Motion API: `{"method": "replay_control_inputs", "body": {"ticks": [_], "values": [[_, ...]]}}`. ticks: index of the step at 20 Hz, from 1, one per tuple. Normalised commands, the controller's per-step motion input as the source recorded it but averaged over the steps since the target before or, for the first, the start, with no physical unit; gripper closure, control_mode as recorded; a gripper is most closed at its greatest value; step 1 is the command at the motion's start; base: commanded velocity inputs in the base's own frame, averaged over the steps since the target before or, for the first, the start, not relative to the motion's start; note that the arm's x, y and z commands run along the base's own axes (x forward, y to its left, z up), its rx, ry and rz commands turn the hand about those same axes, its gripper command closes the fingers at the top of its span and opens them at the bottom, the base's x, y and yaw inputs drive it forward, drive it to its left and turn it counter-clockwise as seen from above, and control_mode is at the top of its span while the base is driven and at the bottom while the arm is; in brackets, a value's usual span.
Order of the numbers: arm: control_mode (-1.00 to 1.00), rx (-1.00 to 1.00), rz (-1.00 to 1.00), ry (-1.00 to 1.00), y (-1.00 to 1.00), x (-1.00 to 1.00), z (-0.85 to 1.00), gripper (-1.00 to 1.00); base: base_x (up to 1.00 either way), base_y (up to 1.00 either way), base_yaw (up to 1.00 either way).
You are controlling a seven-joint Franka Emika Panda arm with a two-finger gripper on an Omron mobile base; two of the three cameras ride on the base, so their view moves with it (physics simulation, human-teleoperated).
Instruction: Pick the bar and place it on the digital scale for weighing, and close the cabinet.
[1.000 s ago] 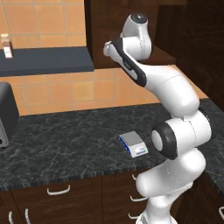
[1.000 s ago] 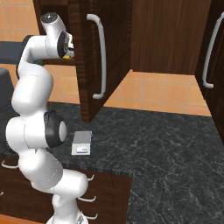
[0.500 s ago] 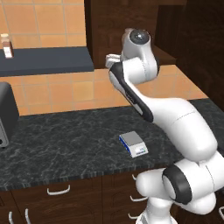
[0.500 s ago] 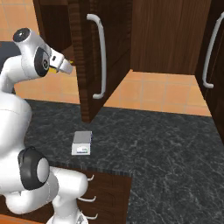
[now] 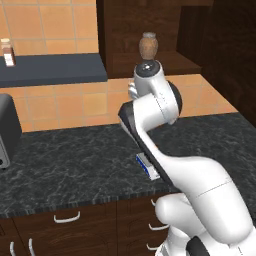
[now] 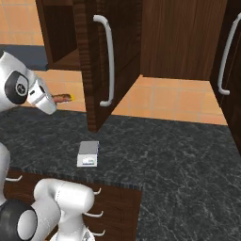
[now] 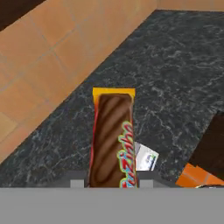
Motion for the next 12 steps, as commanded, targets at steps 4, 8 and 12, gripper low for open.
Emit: {"method": "replay_control_inputs", "body": {"ticks": [4, 8, 12], "values": [[-1.00, 0.34, -0.60, 0.03, 0.00, -0.88, -0.34, 1.00, 0.00, 0.00, 0.00], [-1.00, 0.08, -0.26, 0.04, -0.09, -0.08, -0.37, 1.00, 0.00, 0.00, 0.00], [-1.00, -0.01, -0.12, 0.06, -0.23, 0.15, -0.33, 1.00, 0.00, 0.00, 0.00]]}}
